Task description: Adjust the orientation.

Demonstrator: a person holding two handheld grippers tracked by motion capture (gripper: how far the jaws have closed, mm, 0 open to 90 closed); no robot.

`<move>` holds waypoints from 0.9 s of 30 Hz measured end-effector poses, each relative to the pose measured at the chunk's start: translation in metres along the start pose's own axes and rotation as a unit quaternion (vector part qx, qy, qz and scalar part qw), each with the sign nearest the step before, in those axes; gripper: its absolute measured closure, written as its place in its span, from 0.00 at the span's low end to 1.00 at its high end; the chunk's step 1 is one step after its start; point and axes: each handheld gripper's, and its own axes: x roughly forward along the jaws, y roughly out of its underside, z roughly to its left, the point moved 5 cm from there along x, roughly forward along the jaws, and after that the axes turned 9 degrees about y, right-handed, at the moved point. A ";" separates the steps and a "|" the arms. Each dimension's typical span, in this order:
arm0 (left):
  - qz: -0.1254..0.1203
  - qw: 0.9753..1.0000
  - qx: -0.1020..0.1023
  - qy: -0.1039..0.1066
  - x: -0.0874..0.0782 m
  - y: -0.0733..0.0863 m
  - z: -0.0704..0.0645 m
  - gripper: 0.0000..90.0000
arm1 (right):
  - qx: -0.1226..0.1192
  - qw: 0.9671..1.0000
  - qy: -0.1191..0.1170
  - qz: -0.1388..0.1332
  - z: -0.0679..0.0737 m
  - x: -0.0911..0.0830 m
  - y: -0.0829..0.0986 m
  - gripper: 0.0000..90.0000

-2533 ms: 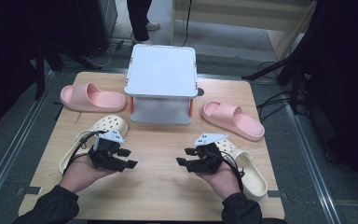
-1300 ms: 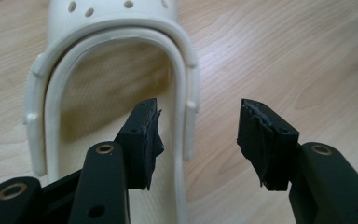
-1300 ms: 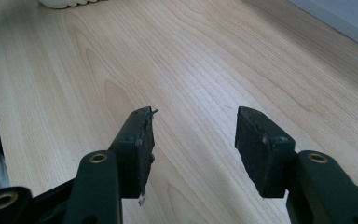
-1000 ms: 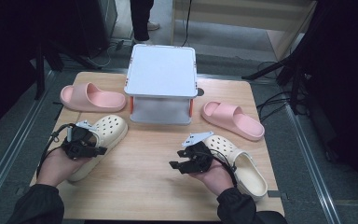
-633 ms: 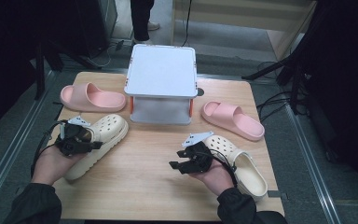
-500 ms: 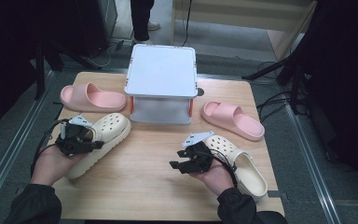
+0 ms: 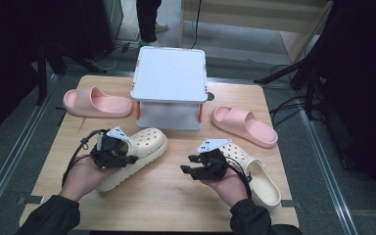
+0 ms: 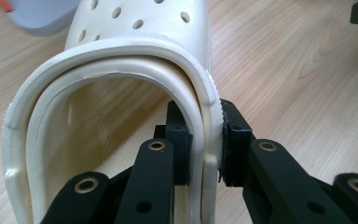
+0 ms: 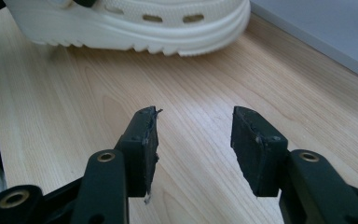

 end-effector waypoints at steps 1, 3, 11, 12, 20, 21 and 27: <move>0.000 1.000 0.003 0.002 0.003 -0.001 -0.003 0.86 | 0.000 1.000 0.000 -0.002 0.000 0.000 0.000 0.58; -0.003 1.000 0.004 0.005 0.009 -0.003 -0.008 0.86 | 0.001 1.000 0.002 -0.004 0.000 -0.001 0.001 0.58; 0.005 1.000 0.025 0.011 0.031 -0.001 -0.016 0.85 | 0.013 1.000 0.004 -0.006 0.003 0.008 -0.002 0.60; 0.011 0.999 0.027 0.014 0.032 0.000 -0.016 0.85 | 0.012 1.000 0.004 -0.004 0.003 0.011 -0.002 0.60; 0.007 0.998 0.047 0.034 0.027 0.001 -0.018 0.70 | 0.001 1.000 0.005 0.004 0.008 0.023 -0.004 0.62; 0.008 0.998 0.049 0.032 0.023 0.002 -0.018 0.70 | 0.000 1.000 0.004 0.002 0.009 0.023 -0.004 0.63; 0.007 0.998 0.038 0.043 -0.009 0.009 -0.015 0.82 | 0.010 1.000 -0.006 0.004 0.009 0.023 -0.007 0.83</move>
